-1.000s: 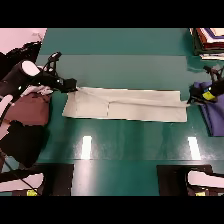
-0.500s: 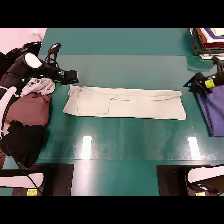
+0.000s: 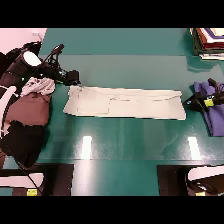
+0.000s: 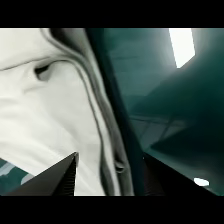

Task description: Fold the shirts.

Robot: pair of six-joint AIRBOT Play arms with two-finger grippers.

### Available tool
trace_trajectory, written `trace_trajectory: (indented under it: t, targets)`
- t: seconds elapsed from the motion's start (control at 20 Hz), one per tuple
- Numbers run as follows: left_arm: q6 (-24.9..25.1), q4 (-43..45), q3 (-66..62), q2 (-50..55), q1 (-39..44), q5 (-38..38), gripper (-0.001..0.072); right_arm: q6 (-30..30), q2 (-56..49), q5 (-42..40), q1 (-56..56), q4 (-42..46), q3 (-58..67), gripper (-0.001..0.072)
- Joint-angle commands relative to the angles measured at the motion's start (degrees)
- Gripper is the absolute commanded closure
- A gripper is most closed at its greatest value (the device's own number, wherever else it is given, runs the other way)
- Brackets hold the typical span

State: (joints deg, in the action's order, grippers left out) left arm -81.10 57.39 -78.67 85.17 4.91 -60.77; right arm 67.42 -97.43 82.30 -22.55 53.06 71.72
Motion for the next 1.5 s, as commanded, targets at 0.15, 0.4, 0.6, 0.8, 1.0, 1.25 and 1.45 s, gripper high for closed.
trace_trajectory:
  t: [0.15, 0.4, 0.6, 0.8, 1.0, 1.25, 1.45]
  targets:
    - [0.1, -1.3, -0.1, 0.3, 3.9, 1.7, 0.0678, -3.1, -3.3, -1.3, 4.5, -4.6, -2.0, 0.0297]
    - [-1.5, -1.3, -0.2, 1.1, 10.7, 5.3, 0.0680, -6.1, -0.9, 0.3, 7.1, -5.6, -2.0, 0.0694]
    - [-1.6, -1.4, -3.2, 6.2, 15.7, 6.8, 0.0681, -0.9, 6.0, 4.3, 7.7, -10.1, 2.3, 0.0695]
    - [-2.4, -3.0, -11.1, 14.8, 20.2, 6.7, 0.0680, 6.2, 12.3, 6.1, 13.9, -10.0, 13.9, 0.0695]
    - [-3.0, -6.8, -17.4, 21.1, 24.3, 7.3, 0.0680, 11.1, 13.2, 6.1, 23.1, -9.9, 25.4, 0.0695]
    - [-3.1, -7.1, -20.0, 25.4, 27.2, 7.6, 0.0680, 13.2, 9.9, 5.7, 33.6, -9.9, 37.2, 0.0695]
    - [-3.0, -6.8, -20.0, 27.0, 27.3, 7.5, 0.0680, 13.2, 5.5, 5.7, 40.0, -9.9, 45.1, 0.0695]
